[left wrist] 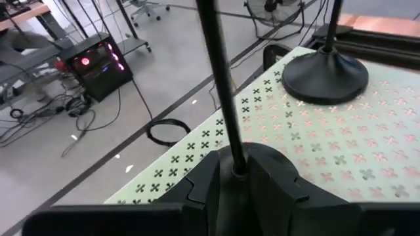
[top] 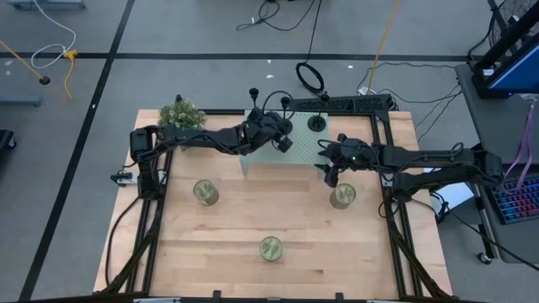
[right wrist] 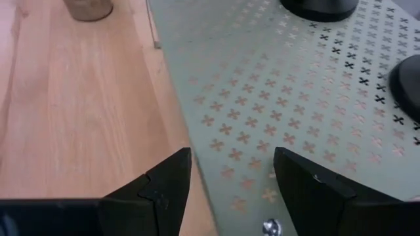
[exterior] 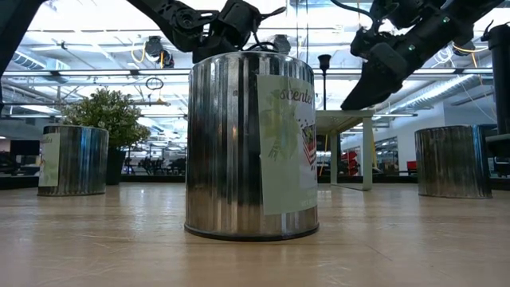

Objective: Pick & Place candle stick holders
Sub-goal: Put the left scented candle on the shelf

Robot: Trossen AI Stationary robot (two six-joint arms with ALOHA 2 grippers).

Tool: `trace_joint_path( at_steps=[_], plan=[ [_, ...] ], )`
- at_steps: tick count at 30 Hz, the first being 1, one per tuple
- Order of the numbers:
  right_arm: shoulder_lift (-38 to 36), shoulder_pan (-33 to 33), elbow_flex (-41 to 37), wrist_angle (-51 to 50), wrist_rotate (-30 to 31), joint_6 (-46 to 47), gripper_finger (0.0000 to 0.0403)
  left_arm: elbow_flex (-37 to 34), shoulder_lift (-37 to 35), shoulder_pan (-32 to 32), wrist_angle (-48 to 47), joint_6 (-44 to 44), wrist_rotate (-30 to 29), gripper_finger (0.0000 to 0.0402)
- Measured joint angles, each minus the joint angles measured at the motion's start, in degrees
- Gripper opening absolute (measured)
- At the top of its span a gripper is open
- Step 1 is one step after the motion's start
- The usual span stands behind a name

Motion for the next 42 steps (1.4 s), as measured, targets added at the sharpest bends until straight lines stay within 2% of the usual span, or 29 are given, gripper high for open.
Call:
trace_joint_path(
  at_steps=[7, 11, 19, 22, 26, 30, 34, 40, 42],
  plan=[
    [-0.02, 2.54, 0.0, -0.3, 0.17, 0.43, 0.021, -0.04, -2.62, -4.39, -5.08, 0.21, -0.82, 0.0086],
    [-0.02, 3.78, 0.0, -0.52, 0.17, 0.61, 0.021, 0.02, -8.23, -7.48, -11.92, 0.9, -4.09, 0.0086],
    [-0.04, 7.0, 0.04, -0.56, 0.34, 0.93, 0.021, 0.02, -22.64, -14.55, -31.48, 1.67, -4.0, 0.0085],
    [-0.16, 7.39, -0.06, 0.73, 3.53, -1.84, 0.021, 0.02, -27.26, -16.66, -36.22, 0.58, -4.04, 0.0085],
    [-0.28, 7.26, -0.04, 1.57, 13.18, -3.05, 0.021, 0.02, -31.99, -19.4, -45.35, -2.68, -0.88, 0.0085],
    [-0.3, 7.52, -0.04, 0.54, 12.9, -6.53, 0.021, 0.02, -34.73, -21.78, -57.48, -7.01, 6.85, 0.0085],
    [-1.73, 8.53, -0.04, 0.76, 12.25, -7.84, 0.021, -0.55, -34.63, -24.49, -67.1, -17.97, 8.67, 0.0085],
    [-7.2, 11.43, -0.04, 2.18, 12.06, -5.28, 0.021, -9.56, -34.11, -28.52, -66.6, -26.05, 8.81, 0.0085],
    [-8.56, 12.35, -0.04, 2.0, 12.06, -3.95, 0.021, -12.86, -34.28, -29.36, -66.2, -28.92, 10.54, 0.0085]
  ],
)
